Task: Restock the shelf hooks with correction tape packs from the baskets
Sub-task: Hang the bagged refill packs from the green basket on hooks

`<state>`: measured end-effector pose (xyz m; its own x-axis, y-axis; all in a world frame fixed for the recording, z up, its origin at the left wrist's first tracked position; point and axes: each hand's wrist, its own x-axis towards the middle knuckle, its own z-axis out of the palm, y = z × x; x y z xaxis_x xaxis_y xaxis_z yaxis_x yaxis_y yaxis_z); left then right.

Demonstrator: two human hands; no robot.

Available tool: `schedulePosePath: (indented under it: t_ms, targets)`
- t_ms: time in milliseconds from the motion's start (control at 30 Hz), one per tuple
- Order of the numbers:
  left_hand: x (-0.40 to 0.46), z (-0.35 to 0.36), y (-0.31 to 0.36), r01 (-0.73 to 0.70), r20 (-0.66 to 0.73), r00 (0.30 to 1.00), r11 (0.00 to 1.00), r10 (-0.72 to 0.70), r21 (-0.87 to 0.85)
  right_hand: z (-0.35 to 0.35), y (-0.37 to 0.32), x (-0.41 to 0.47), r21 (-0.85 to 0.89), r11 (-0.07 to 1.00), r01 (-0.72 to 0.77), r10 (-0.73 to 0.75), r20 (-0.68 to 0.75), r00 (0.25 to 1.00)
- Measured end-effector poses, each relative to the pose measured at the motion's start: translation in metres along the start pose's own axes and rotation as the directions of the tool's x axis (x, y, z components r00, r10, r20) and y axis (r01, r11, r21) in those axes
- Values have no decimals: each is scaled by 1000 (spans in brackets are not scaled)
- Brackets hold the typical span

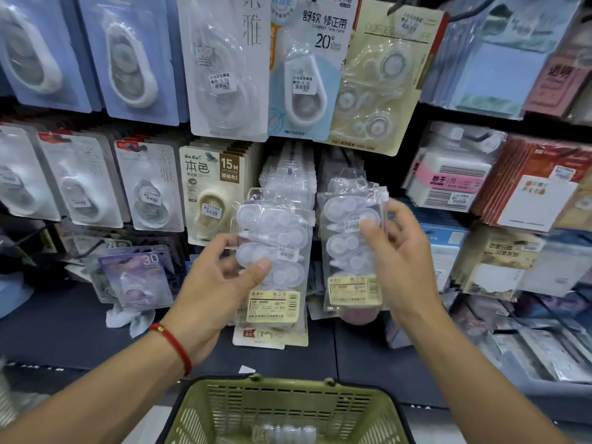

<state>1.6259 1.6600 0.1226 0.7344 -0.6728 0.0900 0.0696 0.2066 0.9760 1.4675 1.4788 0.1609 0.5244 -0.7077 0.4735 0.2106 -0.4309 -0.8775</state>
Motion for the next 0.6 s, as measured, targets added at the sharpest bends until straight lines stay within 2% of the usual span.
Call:
schedulePosePath:
  t_ms: [200,400,600]
  targets:
    - [1,-5,0,-26,-19,999,999,26,41,1,5,19,109,990,-89,93,-33,995]
    - [0,-5,3,-29,-9,1000,998,29,48,0,13,22,127,982,-141,151,-72,986]
    - [-1,-4,4,-35,-16,999,998,36,50,1,11,23,32,992,-120,123,-103,987]
